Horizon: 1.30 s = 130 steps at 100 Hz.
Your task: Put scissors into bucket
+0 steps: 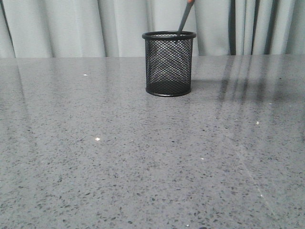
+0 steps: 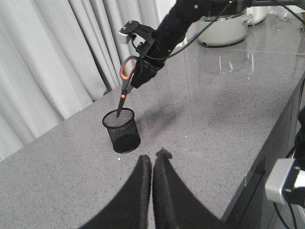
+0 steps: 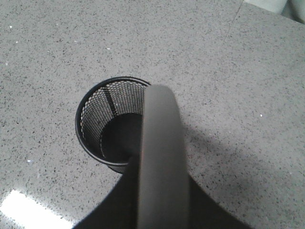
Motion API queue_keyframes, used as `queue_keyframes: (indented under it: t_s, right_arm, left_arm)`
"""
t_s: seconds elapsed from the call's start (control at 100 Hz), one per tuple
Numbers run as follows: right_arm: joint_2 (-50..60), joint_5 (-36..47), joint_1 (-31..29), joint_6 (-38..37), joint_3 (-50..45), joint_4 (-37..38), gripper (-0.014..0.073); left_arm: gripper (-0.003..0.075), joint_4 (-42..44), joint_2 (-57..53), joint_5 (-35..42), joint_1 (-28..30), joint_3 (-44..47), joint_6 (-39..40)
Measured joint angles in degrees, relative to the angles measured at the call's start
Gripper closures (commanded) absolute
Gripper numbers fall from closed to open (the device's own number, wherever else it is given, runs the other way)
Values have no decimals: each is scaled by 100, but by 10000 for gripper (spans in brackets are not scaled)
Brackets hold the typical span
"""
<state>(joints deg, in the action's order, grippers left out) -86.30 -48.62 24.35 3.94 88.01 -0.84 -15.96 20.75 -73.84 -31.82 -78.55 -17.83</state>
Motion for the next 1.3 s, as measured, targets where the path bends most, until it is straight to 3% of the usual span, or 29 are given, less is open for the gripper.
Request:
queue_keyframes:
  t_s: [0.3, 0.94, 1.06, 1.249, 1.299]
  right_arm:
    - [-609, 58, 0, 13, 285, -25, 667]
    - [-961, 132, 0, 13, 312, -25, 662]
    - [-961, 132, 0, 21, 312, -25, 566]
    - [-961, 141, 0, 34, 312, -25, 276]
    - [-961, 153, 0, 38, 312, -25, 236]
  left_arm:
    - [740, 139, -717, 185, 247, 622, 111]
    - [740, 463, -739, 280, 313, 790, 124]
    - [740, 475, -739, 280, 313, 790, 124]
    - [740, 475, -739, 280, 313, 790, 124]
    - [740, 475, -739, 280, 313, 790, 124]
